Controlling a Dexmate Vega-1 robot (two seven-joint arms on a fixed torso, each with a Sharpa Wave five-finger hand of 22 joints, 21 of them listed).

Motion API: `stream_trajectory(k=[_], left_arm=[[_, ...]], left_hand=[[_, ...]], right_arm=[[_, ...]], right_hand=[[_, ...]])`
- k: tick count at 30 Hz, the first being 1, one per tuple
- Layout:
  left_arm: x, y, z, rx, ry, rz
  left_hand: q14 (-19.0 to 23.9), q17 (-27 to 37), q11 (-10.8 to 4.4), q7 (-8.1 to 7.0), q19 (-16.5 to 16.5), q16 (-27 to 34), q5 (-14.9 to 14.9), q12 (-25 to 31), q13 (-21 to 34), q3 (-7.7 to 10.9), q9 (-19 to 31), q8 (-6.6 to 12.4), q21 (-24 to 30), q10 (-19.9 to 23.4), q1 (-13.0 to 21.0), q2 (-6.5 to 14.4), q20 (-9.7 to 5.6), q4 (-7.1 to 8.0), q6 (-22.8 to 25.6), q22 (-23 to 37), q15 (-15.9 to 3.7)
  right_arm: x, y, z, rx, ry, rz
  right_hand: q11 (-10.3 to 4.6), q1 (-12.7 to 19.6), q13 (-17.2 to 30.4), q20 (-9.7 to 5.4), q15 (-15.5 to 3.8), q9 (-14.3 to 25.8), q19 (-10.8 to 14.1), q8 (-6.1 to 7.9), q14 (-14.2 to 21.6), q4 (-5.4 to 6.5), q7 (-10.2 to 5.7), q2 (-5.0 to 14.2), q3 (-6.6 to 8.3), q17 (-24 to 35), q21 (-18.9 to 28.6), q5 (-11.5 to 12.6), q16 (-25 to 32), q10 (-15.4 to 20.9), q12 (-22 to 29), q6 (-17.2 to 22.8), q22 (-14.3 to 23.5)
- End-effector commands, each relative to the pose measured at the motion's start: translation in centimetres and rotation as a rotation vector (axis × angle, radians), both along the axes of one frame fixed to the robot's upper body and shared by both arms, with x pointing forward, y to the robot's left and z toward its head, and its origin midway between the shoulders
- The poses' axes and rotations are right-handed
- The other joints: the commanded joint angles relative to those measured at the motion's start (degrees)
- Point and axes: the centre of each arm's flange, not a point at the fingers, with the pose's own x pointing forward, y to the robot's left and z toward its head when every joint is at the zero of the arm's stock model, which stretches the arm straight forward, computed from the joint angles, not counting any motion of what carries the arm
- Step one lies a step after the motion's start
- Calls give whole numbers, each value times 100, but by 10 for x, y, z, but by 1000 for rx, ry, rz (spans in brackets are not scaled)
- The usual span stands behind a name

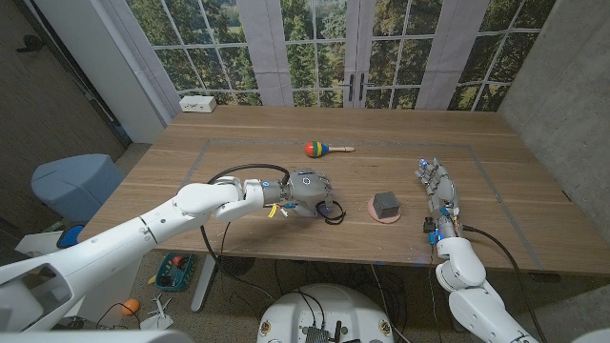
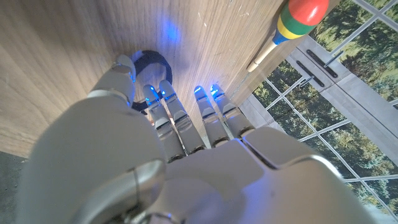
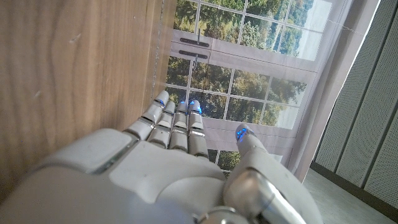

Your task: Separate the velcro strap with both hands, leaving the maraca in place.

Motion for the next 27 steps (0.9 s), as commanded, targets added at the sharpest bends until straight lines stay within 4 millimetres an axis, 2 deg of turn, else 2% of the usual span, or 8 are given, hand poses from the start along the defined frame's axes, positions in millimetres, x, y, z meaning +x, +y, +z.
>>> stream_trajectory(k=[1,9,17,23,24,27], left_arm=[[5,-1,-9,1,14,1],[8,-1,-13,-1,23,3],[9,-2,-19,1,44,6],[11,-5,-22,15,84,35],[11,-5,-23,19,89,39],[12,-6,-25,17,105,45]], left_hand=[[65,26,-5,15,46,34,20,50,28,10,0,29,-3,85,68,31,2,-26,68,10,-1034],[86,29,-6,11,69,40,30,58,35,32,1,26,-4,128,115,81,4,-26,98,11,-1040],[249,48,-6,37,158,86,47,137,94,33,10,60,-32,440,315,104,-9,-52,314,12,-1043],[399,61,-8,99,209,124,95,251,181,53,18,158,-74,857,495,232,-15,-39,728,15,-1057],[486,66,-10,157,238,143,122,303,219,66,25,188,-87,1043,579,294,-20,-44,868,15,-1065],[763,88,1,196,341,217,192,418,286,100,48,269,-96,1462,817,438,-63,-69,1164,14,-1091]], right_arm=[[0,-1,-1,1,8,-2],[1,-3,-1,1,7,-2],[0,-5,-3,4,9,-5],[0,-6,-2,5,7,-7],[0,-6,-2,5,7,-7],[-1,-6,-2,4,7,-9]], right_hand=[[-5,0,24,2,22,5,45,0,34,-20,-7,30,8,20,-22,-14,25,46,21,35,9],[-13,-3,25,1,20,6,53,-1,35,-23,-6,32,9,18,-42,-14,25,39,15,40,10],[-5,-5,26,2,23,6,64,1,38,-28,-7,33,11,16,-60,-14,27,42,15,50,10],[1,-7,27,5,30,6,68,0,38,-31,-9,34,12,15,-77,-14,27,40,12,52,11],[1,-8,27,2,21,6,71,-1,42,-31,-10,35,12,15,-80,-14,28,41,12,50,11],[1,-9,27,2,21,7,74,-2,39,-33,-8,35,12,14,-89,-14,27,38,10,50,11]])
